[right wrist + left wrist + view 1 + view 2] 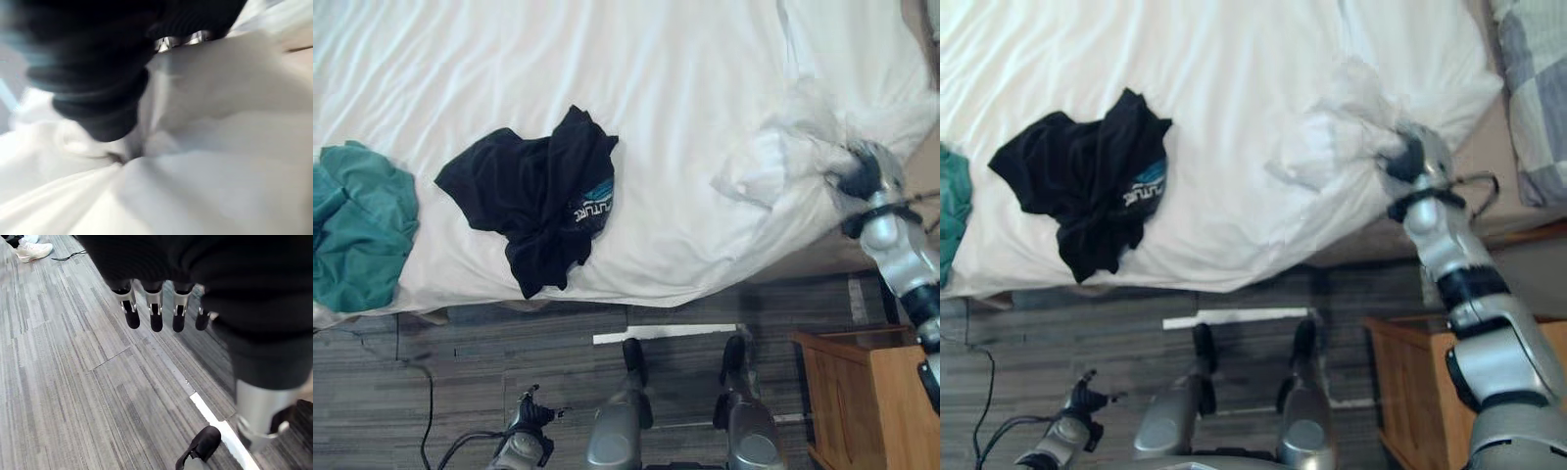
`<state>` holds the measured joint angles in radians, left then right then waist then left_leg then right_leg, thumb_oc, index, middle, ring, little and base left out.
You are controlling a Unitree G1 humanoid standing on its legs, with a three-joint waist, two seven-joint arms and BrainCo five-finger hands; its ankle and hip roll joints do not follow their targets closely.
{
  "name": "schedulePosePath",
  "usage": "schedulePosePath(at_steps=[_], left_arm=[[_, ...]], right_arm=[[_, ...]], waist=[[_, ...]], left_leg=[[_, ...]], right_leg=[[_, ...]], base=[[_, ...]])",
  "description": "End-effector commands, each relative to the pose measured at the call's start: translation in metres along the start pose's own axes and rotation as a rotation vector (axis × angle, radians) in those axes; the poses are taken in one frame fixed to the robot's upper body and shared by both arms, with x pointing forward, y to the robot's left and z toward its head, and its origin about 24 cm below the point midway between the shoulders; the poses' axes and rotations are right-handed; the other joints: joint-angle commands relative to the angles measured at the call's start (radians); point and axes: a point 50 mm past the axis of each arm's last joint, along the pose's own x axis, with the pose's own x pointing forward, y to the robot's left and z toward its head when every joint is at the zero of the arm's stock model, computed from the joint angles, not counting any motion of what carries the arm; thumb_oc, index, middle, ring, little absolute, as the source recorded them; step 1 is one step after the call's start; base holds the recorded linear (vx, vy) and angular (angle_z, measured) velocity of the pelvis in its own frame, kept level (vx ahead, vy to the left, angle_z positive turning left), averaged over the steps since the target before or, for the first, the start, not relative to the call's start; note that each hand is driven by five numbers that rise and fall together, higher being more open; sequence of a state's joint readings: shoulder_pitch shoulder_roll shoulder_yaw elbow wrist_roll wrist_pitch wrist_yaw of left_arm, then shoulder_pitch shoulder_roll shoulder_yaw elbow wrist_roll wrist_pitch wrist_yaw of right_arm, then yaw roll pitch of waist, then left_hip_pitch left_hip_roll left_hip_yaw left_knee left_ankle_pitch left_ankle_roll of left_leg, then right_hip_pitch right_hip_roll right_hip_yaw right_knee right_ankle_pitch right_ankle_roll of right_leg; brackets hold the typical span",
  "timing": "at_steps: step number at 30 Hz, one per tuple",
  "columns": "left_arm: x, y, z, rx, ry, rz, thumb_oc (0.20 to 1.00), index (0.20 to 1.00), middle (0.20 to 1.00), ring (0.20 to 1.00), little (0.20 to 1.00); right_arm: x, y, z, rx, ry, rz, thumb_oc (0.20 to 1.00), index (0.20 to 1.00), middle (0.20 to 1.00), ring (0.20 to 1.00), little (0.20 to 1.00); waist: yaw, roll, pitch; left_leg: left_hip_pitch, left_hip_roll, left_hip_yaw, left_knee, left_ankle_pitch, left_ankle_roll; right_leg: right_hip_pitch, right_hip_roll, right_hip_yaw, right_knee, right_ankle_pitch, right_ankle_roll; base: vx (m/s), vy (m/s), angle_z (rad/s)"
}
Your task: Tidy up the quilt and then pick up the clothes from the bed and put them into the laundry hamper.
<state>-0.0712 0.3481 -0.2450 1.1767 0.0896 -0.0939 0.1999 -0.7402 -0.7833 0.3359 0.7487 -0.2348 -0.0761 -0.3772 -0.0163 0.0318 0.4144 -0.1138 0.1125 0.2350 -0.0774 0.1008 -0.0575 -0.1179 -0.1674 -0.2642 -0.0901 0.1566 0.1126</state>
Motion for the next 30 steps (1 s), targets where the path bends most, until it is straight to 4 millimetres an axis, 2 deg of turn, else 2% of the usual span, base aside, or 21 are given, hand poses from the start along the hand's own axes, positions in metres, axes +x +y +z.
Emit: schedulePosePath(at_steps=[1,2,4,5,6,9,10,12,13,15,17,18,19,20,21,23,25,26,27,28,30], left_arm=[[-0.005,-0.004,-0.027,0.015,0.131,-0.004,1.000,1.000,1.000,1.000,1.000],[-0.005,-0.004,-0.027,0.016,0.131,-0.004,1.000,1.000,1.000,1.000,1.000],[-0.009,-0.007,-0.039,-0.053,0.215,-0.003,1.000,1.000,1.000,1.000,1.000],[-0.009,-0.007,-0.040,-0.050,0.215,-0.003,1.000,1.000,1.000,1.000,1.000],[-0.010,-0.007,-0.046,-0.078,0.255,0.004,1.000,1.000,1.000,1.000,1.000],[-0.011,-0.007,-0.048,-0.083,0.265,-0.001,1.000,1.000,1.000,1.000,1.000],[-0.011,-0.007,-0.048,-0.077,0.258,-0.003,1.000,1.000,1.000,1.000,1.000],[-0.010,-0.007,-0.045,-0.075,0.246,-0.004,1.000,1.000,1.000,1.000,1.000],[-0.009,-0.006,-0.042,-0.067,0.228,-0.007,1.000,1.000,1.000,1.000,1.000],[-0.009,-0.006,-0.040,-0.067,0.222,-0.007,1.000,1.000,1.000,1.000,1.000],[-0.006,-0.005,-0.033,-0.046,0.192,-0.009,1.000,1.000,1.000,1.000,1.000],[-0.006,-0.005,-0.033,-0.046,0.192,-0.009,1.000,1.000,1.000,1.000,1.000],[-0.003,-0.002,-0.025,-0.022,0.160,-0.003,1.000,1.000,1.000,1.000,1.000],[-0.003,-0.002,-0.025,-0.026,0.159,-0.002,1.000,1.000,1.000,1.000,1.000],[-0.001,0.001,-0.017,-0.017,0.128,0.010,1.000,1.000,1.000,1.000,1.000],[0.000,0.002,-0.013,-0.021,0.118,0.018,1.000,1.000,1.000,1.000,1.000],[0.003,0.005,-0.004,-0.025,0.088,0.041,1.000,1.000,1.000,1.000,1.000],[0.004,0.006,0.000,-0.028,0.075,0.056,1.000,1.000,1.000,1.000,1.000],[0.004,0.006,-0.001,-0.029,0.076,0.056,1.000,1.000,1.000,1.000,1.000],[0.004,0.005,0.001,-0.033,0.072,0.058,1.000,1.000,1.000,1.000,1.000],[0.005,0.007,0.010,-0.057,0.047,0.072,1.000,1.000,1.000,1.000,1.000]], right_arm=[[-0.041,0.021,-0.073,0.053,0.348,0.007,1.000,1.000,1.000,1.000,1.000],[-0.041,0.021,-0.073,0.053,0.348,0.007,1.000,1.000,1.000,1.000,1.000],[-0.100,0.025,-0.129,0.290,0.662,-0.134,1.000,1.000,1.000,1.000,1.000],[-0.102,0.026,-0.130,0.290,0.666,-0.134,1.000,1.000,1.000,1.000,1.000],[-0.130,0.021,-0.153,0.442,0.834,-0.311,1.000,1.000,1.000,1.000,1.000],[-0.142,0.013,-0.162,0.508,0.898,-0.435,1.000,1.000,1.000,1.000,1.000],[-0.143,-0.001,-0.164,0.558,0.894,-0.566,1.000,1.000,1.000,1.000,1.000],[-0.135,-0.012,-0.159,0.576,0.843,-0.621,1.000,1.000,1.000,1.000,1.000],[-0.116,-0.026,-0.142,0.578,0.709,-0.637,0.200,0.200,0.200,0.200,0.200],[-0.108,-0.030,-0.135,0.570,0.660,-0.638,0.200,0.200,0.200,0.200,0.200],[-0.071,-0.046,-0.095,0.578,0.436,-0.610,0.200,0.200,0.200,0.200,0.200],[-0.071,-0.046,-0.094,0.578,0.435,-0.610,0.200,0.200,0.200,0.200,0.200],[-0.045,-0.054,-0.059,0.609,0.272,-0.578,0.200,0.200,0.200,0.200,0.200],[-0.044,-0.054,-0.057,0.610,0.269,-0.579,0.200,0.200,0.200,0.200,0.200],[-0.025,-0.059,-0.027,0.627,0.161,-0.555,0.200,0.200,0.200,0.200,0.200],[-0.017,-0.059,-0.015,0.644,0.127,-0.548,0.200,0.200,0.200,0.200,0.200],[-0.006,-0.049,0.007,0.676,0.094,-0.506,0.200,0.200,0.200,0.200,0.200],[-0.003,-0.027,0.018,0.698,0.119,-0.440,0.200,0.200,0.200,0.200,0.200],[-0.002,-0.026,0.019,0.698,0.119,-0.439,0.200,0.200,0.200,0.200,0.200],[-0.005,-0.011,0.018,0.699,0.152,-0.397,0.200,0.200,0.200,0.200,0.200],[-0.023,0.042,0.003,0.692,0.321,-0.245,0.200,0.200,0.200,0.200,0.200]], waist=[[-0.032,-0.053,-0.101],[-0.032,-0.053,-0.102],[-0.073,-0.057,-0.141],[-0.071,-0.058,-0.143],[-0.091,-0.058,-0.161],[-0.097,-0.059,-0.173],[-0.107,-0.062,-0.181],[-0.107,-0.064,-0.184],[-0.108,-0.067,-0.185],[-0.107,-0.070,-0.185],[-0.097,-0.071,-0.164],[-0.098,-0.071,-0.165],[-0.084,-0.069,-0.132],[-0.087,-0.069,-0.130],[-0.071,-0.067,-0.091],[-0.066,-0.068,-0.072],[-0.052,-0.063,-0.029],[-0.043,-0.055,0.005],[-0.045,-0.055,0.004],[-0.040,-0.051,0.015],[-0.036,-0.041,0.038]], left_leg=[[0.044,0.053,0.028,0.031,-0.075,-0.073],[0.043,0.052,0.029,0.031,-0.075,-0.073],[0.079,0.057,0.038,0.018,-0.080,-0.073],[0.079,0.056,0.038,0.018,-0.080,-0.073],[0.097,0.061,0.044,0.013,-0.091,-0.074],[0.105,0.061,0.044,0.011,-0.098,-0.073],[0.108,0.060,0.048,0.008,-0.097,-0.073],[0.109,0.062,0.051,0.007,-0.097,-0.073],[0.112,0.064,0.054,0.007,-0.106,-0.075],[0.105,0.063,0.056,0.006,-0.098,-0.075],[0.089,0.067,0.052,0.015,-0.093,-0.078],[0.088,0.067,0.052,0.015,-0.093,-0.078],[0.067,0.070,0.046,0.031,-0.090,-0.081],[0.063,0.070,0.046,0.034,-0.090,-0.080],[0.034,0.073,0.038,0.072,-0.099,-0.082],[0.007,0.074,0.033,0.098,-0.097,-0.081],[-0.040,0.080,0.022,0.148,-0.104,-0.083],[-0.094,0.088,0.006,0.210,-0.119,-0.085],[-0.098,0.090,0.004,0.220,-0.129,-0.086],[-0.118,0.092,-0.002,0.245,-0.135,-0.087],[-0.178,0.103,-0.025,0.327,-0.162,-0.080]], right_leg=[[-0.061,-0.029,0.043,0.048,-0.102,0.052],[-0.062,-0.029,0.043,0.048,-0.102,0.052],[-0.028,-0.028,0.041,0.036,-0.104,0.055],[-0.028,-0.028,0.040,0.036,-0.104,0.056],[-0.013,-0.024,0.040,0.035,-0.112,0.057],[-0.008,-0.022,0.042,0.035,-0.116,0.058],[-0.011,-0.019,0.047,0.033,-0.113,0.058],[-0.012,-0.018,0.050,0.031,-0.112,0.060],[-0.014,-0.015,0.053,0.029,-0.113,0.064],[-0.024,-0.016,0.055,0.030,-0.107,0.062],[-0.045,-0.016,0.065,0.035,-0.104,0.062],[-0.046,-0.016,0.065,0.036,-0.104,0.062],[-0.066,-0.019,0.073,0.048,-0.105,0.058],[-0.070,-0.019,0.074,0.050,-0.105,0.058],[-0.091,-0.024,0.080,0.084,-0.118,0.053],[-0.111,-0.030,0.084,0.107,-0.119,0.048],[-0.151,-0.041,0.087,0.168,-0.138,0.041],[-0.189,-0.055,0.090,0.229,-0.165,0.038],[-0.193,-0.055,0.089,0.239,-0.174,0.039],[-0.206,-0.060,0.088,0.264,-0.183,0.039],[-0.254,-0.074,0.087,0.344,-0.205,0.034]], base=[[0.08,0.015,-0.05],[0.10,0.027,0.02],[0.15,0.036,-0.02],[0.16,0.042,-0.11],[0.07,0.023,-0.10],[0.07,0.014,-0.19],[0.09,0.030,-0.21],[0.04,0.020,-0.25],[-0.01,-0.001,-0.31],[0.00,0.002,-0.21],[-0.04,-0.007,-0.11],[-0.14,-0.013,-0.04],[-0.09,-0.001,0.05],[-0.16,-0.017,0.05],[-0.12,-0.033,0.08],[-0.12,-0.033,0.08],[-0.14,-0.040,0.20],[-0.10,-0.038,0.17],[-0.09,-0.040,0.13],[-0.07,-0.022,0.22],[-0.10,-0.009,0.31]])
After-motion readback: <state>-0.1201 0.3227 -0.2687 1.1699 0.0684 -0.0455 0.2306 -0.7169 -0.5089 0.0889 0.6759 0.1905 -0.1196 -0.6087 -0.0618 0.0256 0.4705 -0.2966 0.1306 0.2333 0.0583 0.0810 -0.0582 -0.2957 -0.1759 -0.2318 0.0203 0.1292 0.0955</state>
